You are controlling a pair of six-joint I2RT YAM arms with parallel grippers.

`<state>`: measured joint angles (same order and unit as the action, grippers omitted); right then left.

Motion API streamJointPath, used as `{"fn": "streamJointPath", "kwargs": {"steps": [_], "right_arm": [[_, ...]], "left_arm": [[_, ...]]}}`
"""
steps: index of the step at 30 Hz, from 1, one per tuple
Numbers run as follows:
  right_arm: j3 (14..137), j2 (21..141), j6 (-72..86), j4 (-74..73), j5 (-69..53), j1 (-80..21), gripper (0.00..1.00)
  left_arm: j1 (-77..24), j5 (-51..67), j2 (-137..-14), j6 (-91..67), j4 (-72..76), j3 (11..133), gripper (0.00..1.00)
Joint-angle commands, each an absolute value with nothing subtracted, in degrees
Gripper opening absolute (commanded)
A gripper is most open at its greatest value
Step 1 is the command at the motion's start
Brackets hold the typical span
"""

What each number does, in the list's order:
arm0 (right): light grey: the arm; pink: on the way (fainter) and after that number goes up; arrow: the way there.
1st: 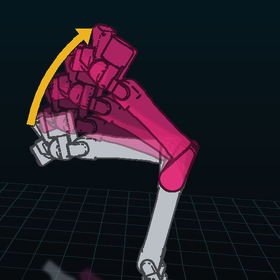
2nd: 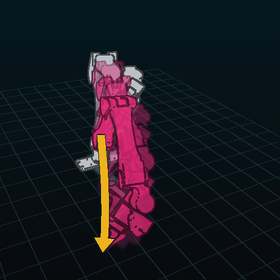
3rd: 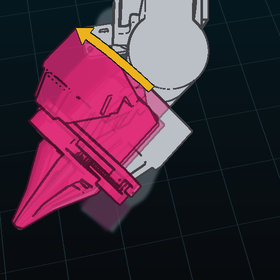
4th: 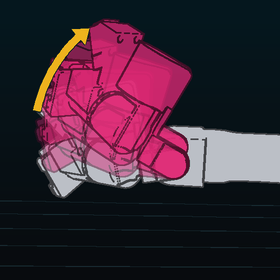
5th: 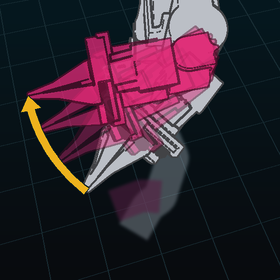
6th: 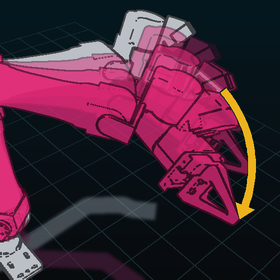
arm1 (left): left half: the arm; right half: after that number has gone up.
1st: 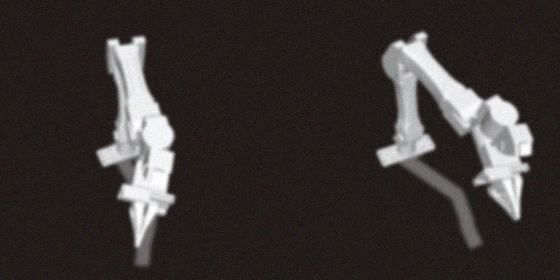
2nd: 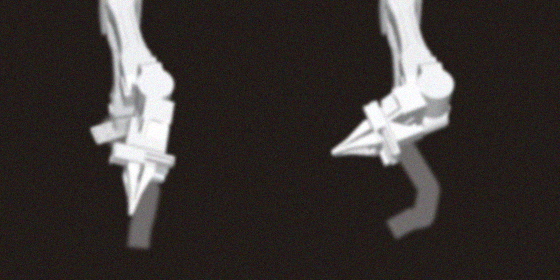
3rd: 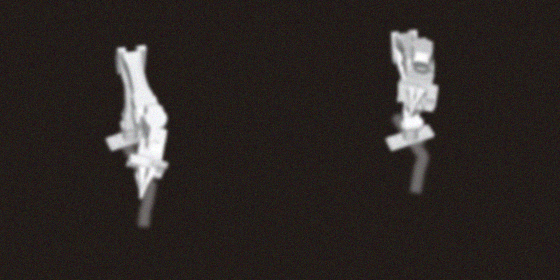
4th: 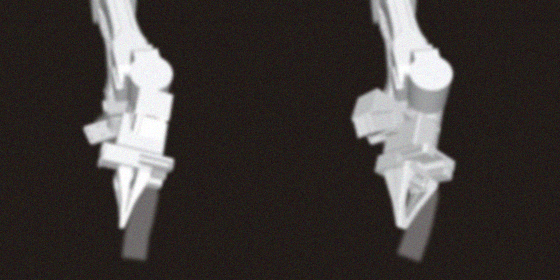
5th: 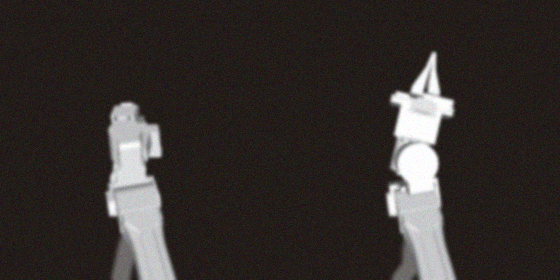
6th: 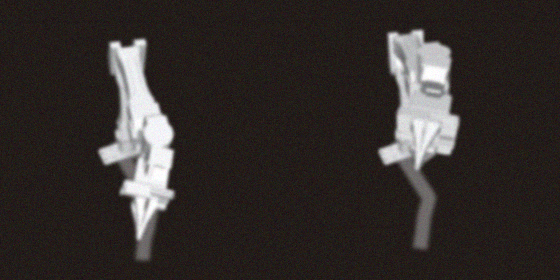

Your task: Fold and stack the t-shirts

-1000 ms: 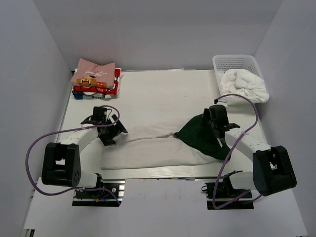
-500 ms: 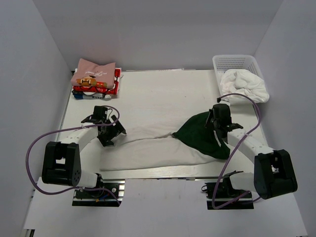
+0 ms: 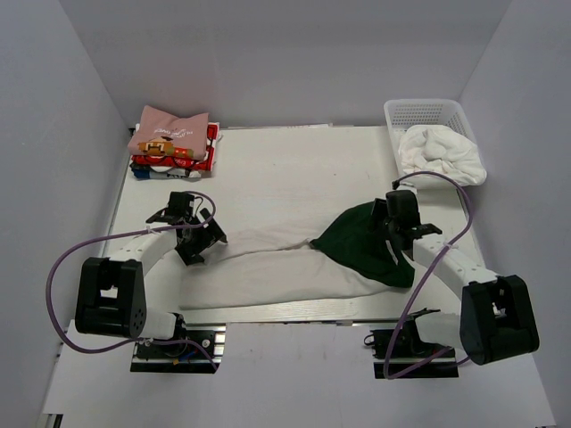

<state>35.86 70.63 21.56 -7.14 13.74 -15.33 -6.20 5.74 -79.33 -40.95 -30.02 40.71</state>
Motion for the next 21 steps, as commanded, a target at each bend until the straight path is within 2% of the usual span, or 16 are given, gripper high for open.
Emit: {"fn": "streamJointPath", "kwargs": {"steps": [1, 4, 7, 8, 11, 12, 14, 20, 21], "right_arm": [[36.2, 71.6, 18.6, -5.5, 12.1, -15.2, 0.64], [36.4, 73.9, 17.8, -2.7, 9.6, -15.2, 0.64], [38.2, 78.0, 17.9, -1.8, 9.4, -15.2, 0.60], [38.8, 78.7, 18.0, -2.7, 8.4, -15.2, 0.47], [40.5, 79.6, 19.3, -3.8, 7.3, -15.3, 0.25], [40.6, 79.2, 20.1, -4.2, 7.3, -15.3, 0.14], [40.6, 76.8, 21.9, -6.2, 8.0, -15.2, 0.00], [45.1, 69.6, 28.1, -25.9, 12.7, -15.0, 0.00], [46.6, 69.4, 29.3, -33.7, 11.9, -15.2, 0.00]], "left_arm": [[-6.2, 2.7, -78.3, -40.0, -32.3, 39.3, 1.00], [-6.2, 2.7, -78.8, -40.0, -32.3, 39.3, 1.00], [-6.2, 2.7, -78.8, -40.0, -32.3, 39.3, 1.00], [-6.2, 2.7, -78.8, -40.0, -32.3, 39.3, 1.00], [-6.2, 2.2, -78.8, -40.0, -32.3, 39.3, 1.00], [-6.2, 2.2, -78.8, -40.0, -32.3, 39.3, 1.00], [-6.2, 2.2, -78.8, -40.0, -32.3, 39.3, 1.00], [-6.2, 2.7, -78.2, -40.0, -32.3, 39.3, 1.00], [-6.2, 2.7, -78.2, -40.0, -32.3, 38.8, 1.00]]}}
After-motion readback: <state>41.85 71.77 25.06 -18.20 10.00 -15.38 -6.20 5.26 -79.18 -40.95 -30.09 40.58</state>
